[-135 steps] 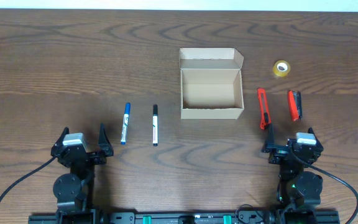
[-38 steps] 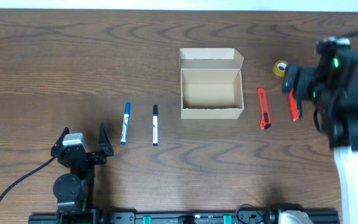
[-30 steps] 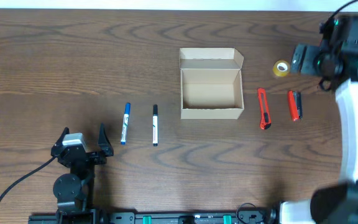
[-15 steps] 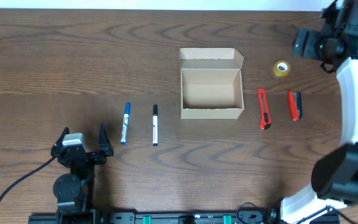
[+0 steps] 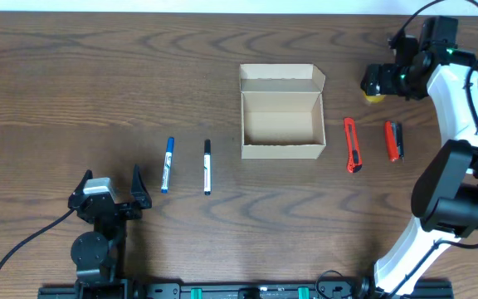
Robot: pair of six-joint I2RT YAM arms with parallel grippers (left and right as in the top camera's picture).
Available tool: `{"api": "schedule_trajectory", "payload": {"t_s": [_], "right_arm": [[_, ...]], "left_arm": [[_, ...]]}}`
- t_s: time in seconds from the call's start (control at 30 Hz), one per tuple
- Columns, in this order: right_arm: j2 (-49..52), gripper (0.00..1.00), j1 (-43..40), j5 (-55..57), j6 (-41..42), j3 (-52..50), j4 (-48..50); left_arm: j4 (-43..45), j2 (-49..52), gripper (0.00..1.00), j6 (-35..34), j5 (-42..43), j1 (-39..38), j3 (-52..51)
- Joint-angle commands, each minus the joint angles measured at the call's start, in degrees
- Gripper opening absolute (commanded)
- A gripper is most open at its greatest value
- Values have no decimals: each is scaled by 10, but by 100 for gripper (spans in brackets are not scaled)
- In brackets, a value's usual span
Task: Pack container
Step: 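Move the right gripper over the yellow tape roll, then lower the right gripper and grasp the yellow tape roll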
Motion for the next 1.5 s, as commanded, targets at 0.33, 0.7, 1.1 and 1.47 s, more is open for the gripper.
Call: {"api": "schedule_trajectory", "payload": {"t_s": [0.33,0.7,1.1,1.47], "right_arm": [[26,99,6,-5,-33,6,35],[78,99,7,-6,-31,6,37],[91,99,14,-10,-37,6,48],[94,99,23,-12,-24,25,64]], "left_arm": [[-24,-4,95,0,-11,-1,-10],[-24,-4,95,0,-11,-1,-10],[-24,-4,95,0,-11,-1,-10],[-24,-4,95,0,-11,-1,-10]]}}
